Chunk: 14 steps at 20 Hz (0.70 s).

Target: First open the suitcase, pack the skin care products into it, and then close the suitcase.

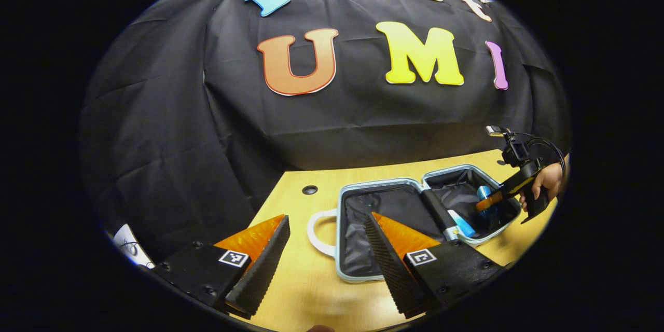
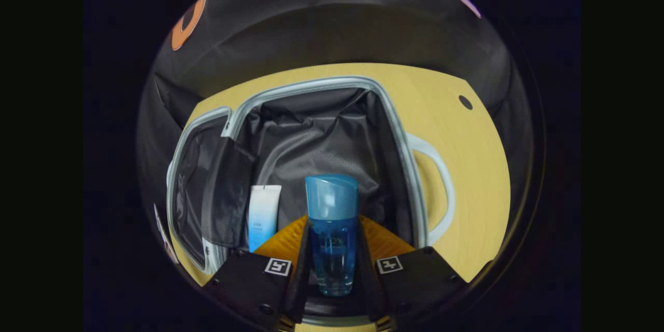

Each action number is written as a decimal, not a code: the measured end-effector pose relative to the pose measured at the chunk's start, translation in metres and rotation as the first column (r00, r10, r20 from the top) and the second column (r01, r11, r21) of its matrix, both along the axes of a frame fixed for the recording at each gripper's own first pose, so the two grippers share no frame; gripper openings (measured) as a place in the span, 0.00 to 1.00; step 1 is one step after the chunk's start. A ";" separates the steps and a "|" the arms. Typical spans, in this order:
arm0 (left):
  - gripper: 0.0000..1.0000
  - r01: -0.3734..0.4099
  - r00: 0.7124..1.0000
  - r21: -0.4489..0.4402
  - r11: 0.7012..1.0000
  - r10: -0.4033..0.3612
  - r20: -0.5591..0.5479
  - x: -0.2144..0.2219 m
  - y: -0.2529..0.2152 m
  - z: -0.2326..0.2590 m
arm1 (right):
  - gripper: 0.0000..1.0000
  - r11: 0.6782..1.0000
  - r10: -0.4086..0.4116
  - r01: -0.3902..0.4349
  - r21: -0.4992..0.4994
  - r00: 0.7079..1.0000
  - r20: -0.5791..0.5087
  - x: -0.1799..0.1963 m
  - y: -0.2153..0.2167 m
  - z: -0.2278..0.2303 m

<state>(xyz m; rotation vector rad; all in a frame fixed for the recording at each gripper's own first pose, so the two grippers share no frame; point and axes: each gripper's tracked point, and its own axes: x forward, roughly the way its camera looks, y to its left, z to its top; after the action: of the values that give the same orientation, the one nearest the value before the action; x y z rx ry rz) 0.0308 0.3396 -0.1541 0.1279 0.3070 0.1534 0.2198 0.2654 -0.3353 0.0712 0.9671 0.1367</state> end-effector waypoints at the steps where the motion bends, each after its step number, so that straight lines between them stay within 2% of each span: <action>1: 0.94 -0.005 1.000 0.006 1.000 0.005 0.005 0.001 0.006 0.003 | 0.43 1.000 0.004 -0.004 -0.013 1.000 -0.004 0.000 0.001 -0.003; 6: 0.94 -0.054 0.998 -0.067 0.996 0.055 0.010 -0.003 0.031 0.003 | 0.44 0.997 0.033 -0.034 -0.066 0.999 -0.020 0.004 0.005 -0.013; 9: 0.94 -0.082 0.996 -0.139 0.987 0.085 0.018 -0.001 0.045 0.004 | 0.46 0.998 0.040 -0.041 -0.048 0.999 -0.024 0.001 0.010 -0.010; 10: 0.94 -0.096 0.995 -0.173 0.980 0.101 0.020 -0.001 0.050 0.002 | 0.49 0.998 0.048 -0.049 -0.036 0.999 -0.017 0.001 0.012 -0.004; 12: 0.94 -0.106 0.994 -0.272 0.956 0.113 0.011 0.007 0.053 -0.010 | 0.76 0.996 0.084 -0.084 -0.016 0.996 0.032 -0.002 0.015 0.018; 14: 0.95 -0.115 0.993 -0.389 0.914 0.115 -0.024 0.020 0.052 -0.030 | 0.78 0.993 0.116 -0.118 0.012 0.988 0.103 -0.011 0.017 0.052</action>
<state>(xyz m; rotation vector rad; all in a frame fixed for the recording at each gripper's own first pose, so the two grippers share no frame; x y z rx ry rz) 0.0504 0.3918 -0.1844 -0.2872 0.3402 0.2060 0.2090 0.2820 -0.2829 0.0239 0.8678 0.2549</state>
